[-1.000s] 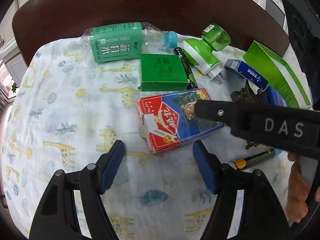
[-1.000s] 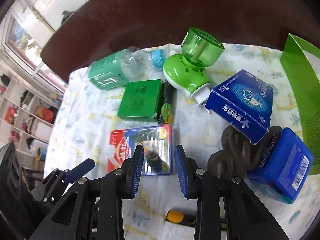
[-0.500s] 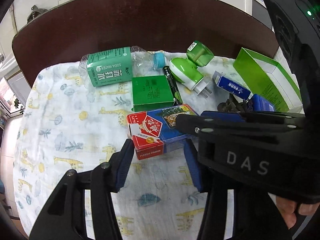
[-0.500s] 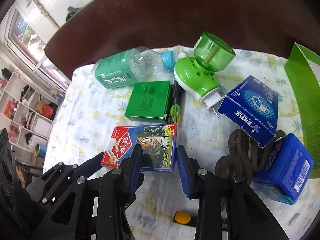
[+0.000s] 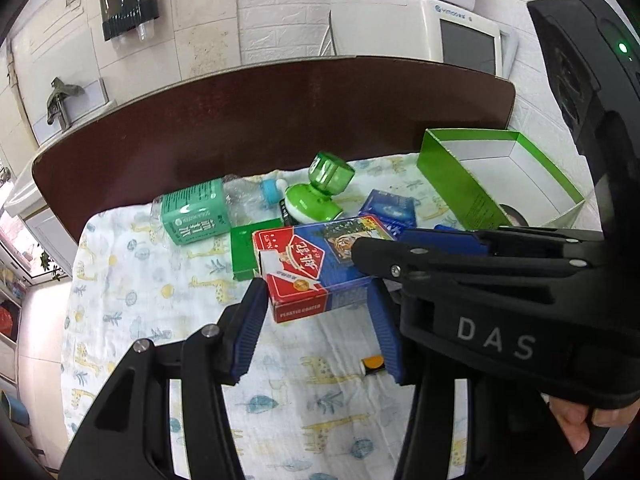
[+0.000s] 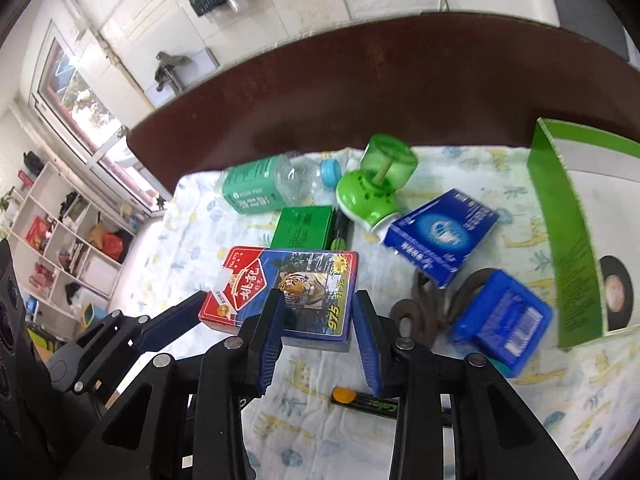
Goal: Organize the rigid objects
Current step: 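Carry the card box with the right gripper into the green box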
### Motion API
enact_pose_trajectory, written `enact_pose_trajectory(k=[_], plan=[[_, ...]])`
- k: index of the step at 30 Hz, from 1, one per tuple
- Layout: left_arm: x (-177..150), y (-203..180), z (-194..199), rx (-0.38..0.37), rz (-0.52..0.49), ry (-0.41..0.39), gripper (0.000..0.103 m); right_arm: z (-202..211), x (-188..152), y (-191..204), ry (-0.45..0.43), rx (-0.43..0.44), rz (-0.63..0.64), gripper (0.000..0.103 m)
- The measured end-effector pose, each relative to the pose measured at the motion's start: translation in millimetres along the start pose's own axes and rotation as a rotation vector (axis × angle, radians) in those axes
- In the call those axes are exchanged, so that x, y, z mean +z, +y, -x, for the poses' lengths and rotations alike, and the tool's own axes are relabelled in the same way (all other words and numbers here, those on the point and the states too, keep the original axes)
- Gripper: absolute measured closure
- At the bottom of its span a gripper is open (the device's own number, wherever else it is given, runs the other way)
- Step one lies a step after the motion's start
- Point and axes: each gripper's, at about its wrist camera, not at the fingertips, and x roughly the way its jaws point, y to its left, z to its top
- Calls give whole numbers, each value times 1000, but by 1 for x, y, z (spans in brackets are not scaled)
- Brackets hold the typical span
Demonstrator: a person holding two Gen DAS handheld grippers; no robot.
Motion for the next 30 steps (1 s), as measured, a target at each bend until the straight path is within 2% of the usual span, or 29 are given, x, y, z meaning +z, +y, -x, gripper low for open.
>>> enact_pose_trajectory(k=[6,14,21,30], plan=[[27,-50,8,-25,-97,-47,53,46,4,-36,-103,-18,-48,66],[56,-127,5,-108,-200,-62,53,96,0,-107,-198,-79,-148,66],[77,-184,-18,-158,-278,-46,53,121,-3,-167,-246,-123,-235,66],[94,-225,-56,-192,-322,2,53,124,-4,-226,-270,-135,-317,66]])
